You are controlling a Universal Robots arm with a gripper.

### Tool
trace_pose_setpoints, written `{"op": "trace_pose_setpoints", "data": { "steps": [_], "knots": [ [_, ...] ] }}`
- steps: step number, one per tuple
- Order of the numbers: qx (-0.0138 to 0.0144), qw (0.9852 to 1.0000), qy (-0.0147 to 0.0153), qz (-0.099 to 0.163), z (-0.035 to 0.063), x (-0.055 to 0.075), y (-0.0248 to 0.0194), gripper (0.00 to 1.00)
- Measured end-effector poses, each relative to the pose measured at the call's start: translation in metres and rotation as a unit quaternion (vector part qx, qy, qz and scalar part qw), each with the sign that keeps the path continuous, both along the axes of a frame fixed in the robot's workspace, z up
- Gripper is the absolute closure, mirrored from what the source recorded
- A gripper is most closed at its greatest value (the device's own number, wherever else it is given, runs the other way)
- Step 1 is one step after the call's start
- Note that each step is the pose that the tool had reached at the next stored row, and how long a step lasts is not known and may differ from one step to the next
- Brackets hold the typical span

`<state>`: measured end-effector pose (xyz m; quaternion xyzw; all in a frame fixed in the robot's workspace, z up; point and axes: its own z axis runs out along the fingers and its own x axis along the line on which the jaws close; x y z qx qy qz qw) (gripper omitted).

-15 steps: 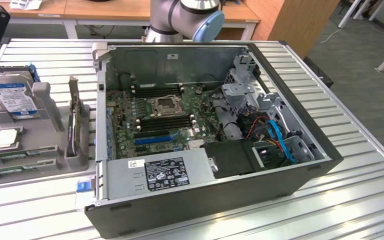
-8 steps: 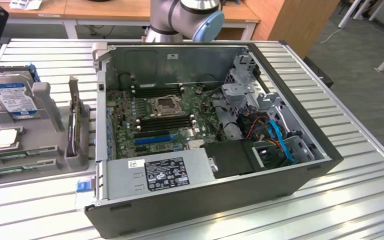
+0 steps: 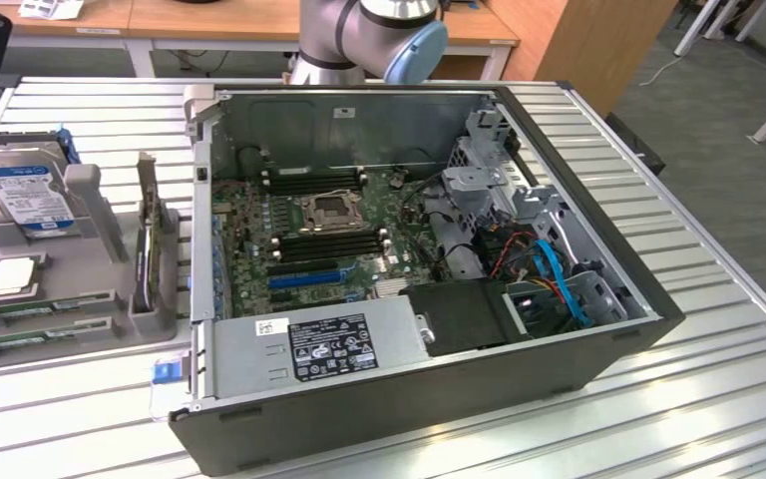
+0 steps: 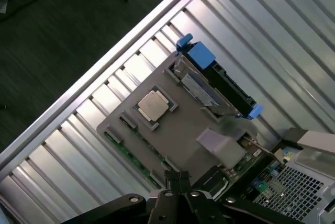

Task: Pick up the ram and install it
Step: 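Pick up the ram and move it above insertion slot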

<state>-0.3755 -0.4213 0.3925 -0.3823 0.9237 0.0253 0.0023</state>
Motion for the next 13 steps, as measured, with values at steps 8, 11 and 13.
{"op": "trace_pose_setpoints", "data": {
  "steps": [8, 11, 13],
  "knots": [
    [0.0, 0.9977, 0.0, 0.068, -0.0001, 0.0, 0.0, 0.9],
    [0.0, 0.9955, 0.0, 0.095, -0.0002, 0.0, 0.0, 0.9],
    [0.0, 0.9937, 0.0, 0.112, -0.0002, 0.0, 0.0, 0.9]
  ]
}}
